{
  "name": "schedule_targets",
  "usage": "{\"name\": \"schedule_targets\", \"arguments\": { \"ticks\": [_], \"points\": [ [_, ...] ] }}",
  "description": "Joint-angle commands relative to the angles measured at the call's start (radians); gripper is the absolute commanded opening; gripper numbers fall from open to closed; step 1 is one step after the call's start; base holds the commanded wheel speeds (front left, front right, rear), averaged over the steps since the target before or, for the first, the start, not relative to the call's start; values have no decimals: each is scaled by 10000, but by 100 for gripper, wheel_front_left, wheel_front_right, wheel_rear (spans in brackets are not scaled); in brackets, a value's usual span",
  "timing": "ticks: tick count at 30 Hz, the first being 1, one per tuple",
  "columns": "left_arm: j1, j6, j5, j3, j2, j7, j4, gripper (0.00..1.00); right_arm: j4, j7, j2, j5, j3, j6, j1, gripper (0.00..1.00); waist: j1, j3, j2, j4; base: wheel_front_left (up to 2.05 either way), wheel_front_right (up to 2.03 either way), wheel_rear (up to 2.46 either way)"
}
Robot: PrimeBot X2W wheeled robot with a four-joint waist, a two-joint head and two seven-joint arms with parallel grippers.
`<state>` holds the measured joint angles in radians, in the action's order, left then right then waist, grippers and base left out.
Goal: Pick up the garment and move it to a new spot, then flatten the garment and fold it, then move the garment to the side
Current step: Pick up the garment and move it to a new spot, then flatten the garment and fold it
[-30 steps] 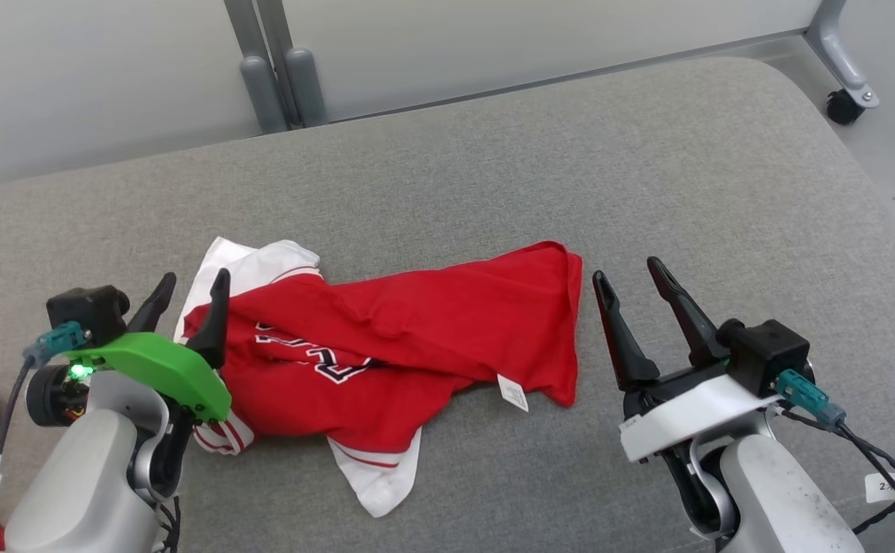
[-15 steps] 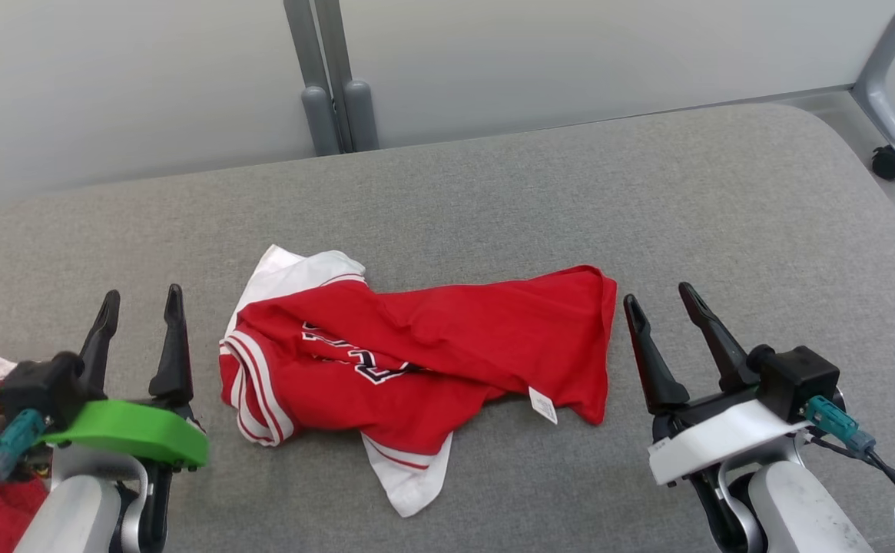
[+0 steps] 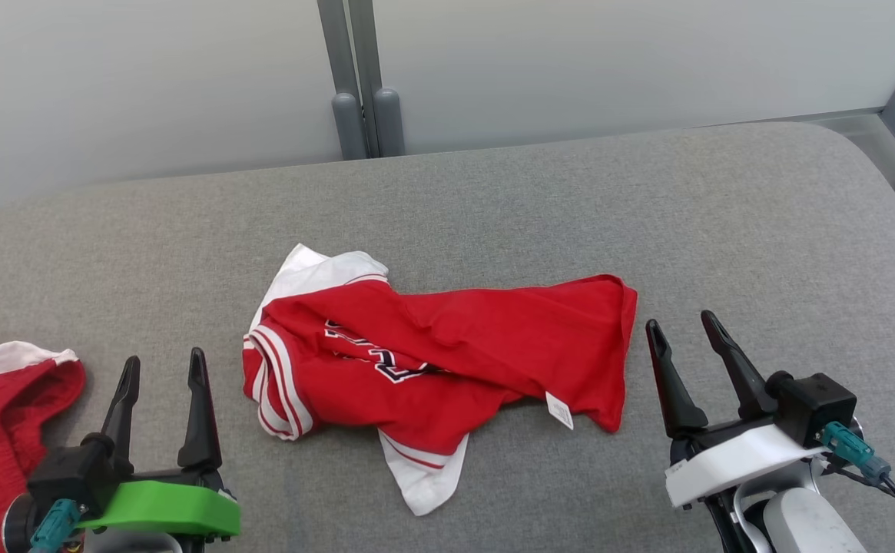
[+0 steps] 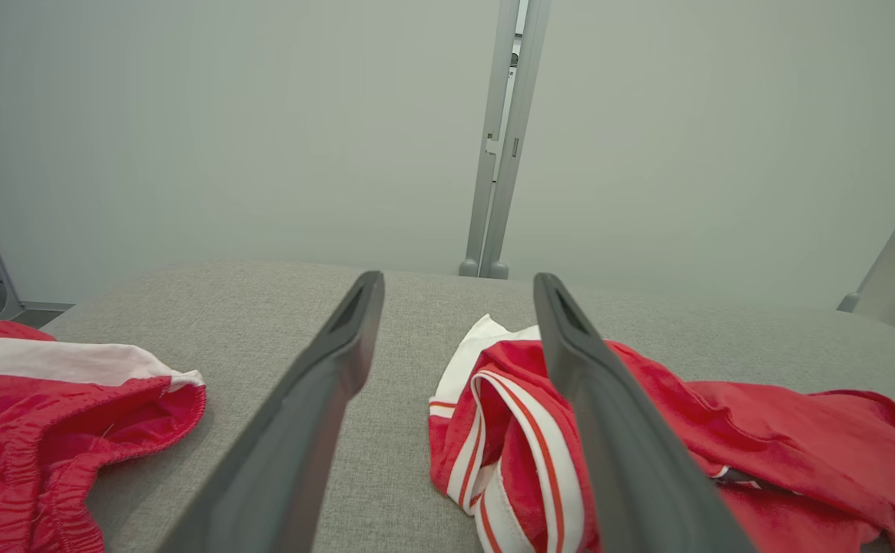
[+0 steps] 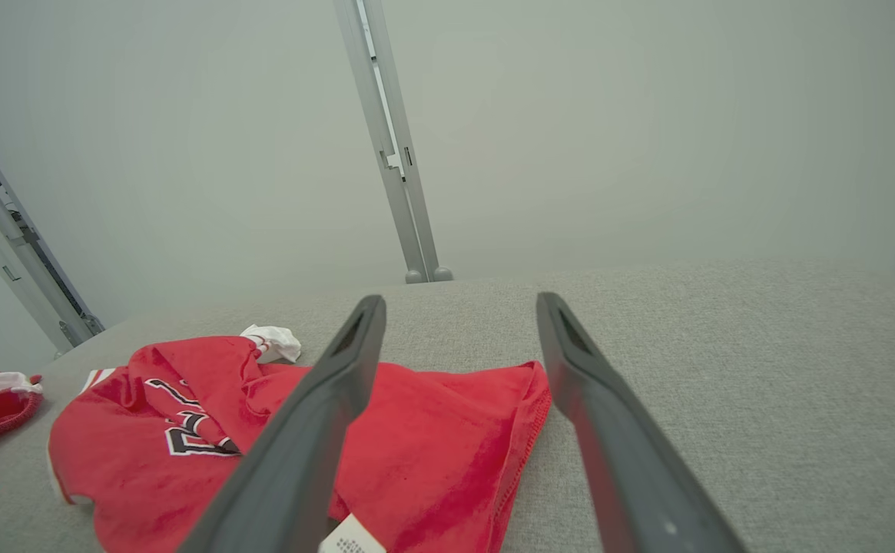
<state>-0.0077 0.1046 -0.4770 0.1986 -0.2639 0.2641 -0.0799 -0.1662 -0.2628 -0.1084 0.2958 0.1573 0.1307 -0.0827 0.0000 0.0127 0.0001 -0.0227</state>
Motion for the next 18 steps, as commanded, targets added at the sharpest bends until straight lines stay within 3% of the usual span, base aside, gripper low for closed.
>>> {"name": "schedule_targets", "arguments": {
  "ticks": [1, 8, 12, 18],
  "points": [
    [140, -95, 189, -123, 77, 3, -11, 100, -37, -30, -33, 1, -13, 1, 80, 100, 0, -12, -1, -3, 0, 0, 0],
    [220, -349, 504, -547, 350, 4, 41, 100, -113, -30, -108, -143, 10, 1, 13, 100, 0, -28, -1, -37, 0, 0, 0],
    [301, -470, 661, -755, 500, 4, 133, 100, -769, -14, -231, -286, 377, 1, -124, 100, 0, 2, -1, 33, 0, 0, 0],
    [234, -708, 853, -898, 783, 5, 89, 100, -2549, 1420, -293, -316, 954, 1, -739, 100, 0, 161, -1, 555, 0, 0, 0]
  ]
}}
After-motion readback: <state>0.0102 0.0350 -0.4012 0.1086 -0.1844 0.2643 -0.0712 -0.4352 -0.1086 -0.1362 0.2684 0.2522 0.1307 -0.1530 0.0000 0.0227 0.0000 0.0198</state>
